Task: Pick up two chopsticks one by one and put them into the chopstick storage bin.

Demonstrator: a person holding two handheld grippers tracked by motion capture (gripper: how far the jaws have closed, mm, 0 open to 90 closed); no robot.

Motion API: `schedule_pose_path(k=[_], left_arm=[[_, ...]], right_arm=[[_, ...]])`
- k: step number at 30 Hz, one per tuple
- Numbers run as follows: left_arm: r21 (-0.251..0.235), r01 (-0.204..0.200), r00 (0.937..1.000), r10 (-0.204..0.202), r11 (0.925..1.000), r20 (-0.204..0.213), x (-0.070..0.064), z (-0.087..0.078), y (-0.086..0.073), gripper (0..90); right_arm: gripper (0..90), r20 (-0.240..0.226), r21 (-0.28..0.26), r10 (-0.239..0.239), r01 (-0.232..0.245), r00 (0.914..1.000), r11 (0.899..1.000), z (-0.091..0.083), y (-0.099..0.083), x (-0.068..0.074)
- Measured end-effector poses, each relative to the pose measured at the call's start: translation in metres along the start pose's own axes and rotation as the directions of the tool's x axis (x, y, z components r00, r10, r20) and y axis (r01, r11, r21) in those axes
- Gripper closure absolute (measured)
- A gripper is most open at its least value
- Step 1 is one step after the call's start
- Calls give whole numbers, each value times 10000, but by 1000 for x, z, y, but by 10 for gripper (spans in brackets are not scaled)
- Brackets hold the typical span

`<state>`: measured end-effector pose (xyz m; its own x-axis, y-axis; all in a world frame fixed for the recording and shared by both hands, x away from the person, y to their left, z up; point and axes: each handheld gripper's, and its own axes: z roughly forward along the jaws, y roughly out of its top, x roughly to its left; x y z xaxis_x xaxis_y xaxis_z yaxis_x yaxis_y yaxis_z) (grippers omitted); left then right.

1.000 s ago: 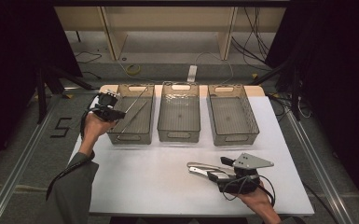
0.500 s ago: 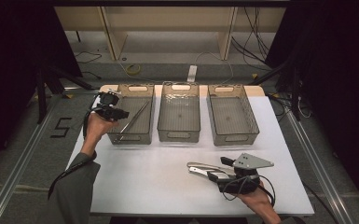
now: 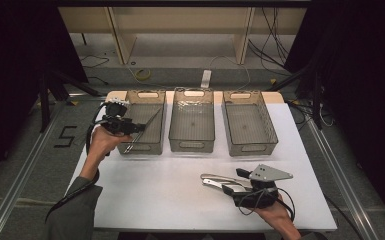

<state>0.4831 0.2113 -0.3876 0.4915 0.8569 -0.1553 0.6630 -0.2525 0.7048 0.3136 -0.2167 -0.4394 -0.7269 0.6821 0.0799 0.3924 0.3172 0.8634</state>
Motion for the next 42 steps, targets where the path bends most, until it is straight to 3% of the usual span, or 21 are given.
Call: schedule_pose_path(k=[3, 7, 15, 23, 34, 42], left_arm=[[-188, 162, 9985, -152, 9997, 533, -6, -2, -8, 295], [-323, 64, 9954, -33, 9995, 957, -18, -5, -13, 262], [-586, -403, 9930, 465, 9975, 1088, -37, -7, -23, 221], [-1094, -893, 9849, 1042, 9900, 1386, -55, -8, -37, 201], [-1233, -903, 9741, 1135, 9883, 1958, -73, -16, -61, 189], [-1456, -783, 9733, 1072, 9862, 2029, -77, -21, -77, 175]], right_arm=[[259, 2, 20, -3, 3, 10000, 10000, 0, 0, 0], [259, -47, 91, -37, 37, 10000, 10000, 2, 0, 1], [262, -117, 191, -168, 170, 9998, 9997, 4, 1, 2], [263, -120, 323, -160, 164, 9998, 9993, 8, 2, 1], [287, -326, 923, -530, 559, 9981, 9942, 19, 5, 1], [325, -519, 1762, -1045, 1121, 9932, 9779, 30, 10, -2]])
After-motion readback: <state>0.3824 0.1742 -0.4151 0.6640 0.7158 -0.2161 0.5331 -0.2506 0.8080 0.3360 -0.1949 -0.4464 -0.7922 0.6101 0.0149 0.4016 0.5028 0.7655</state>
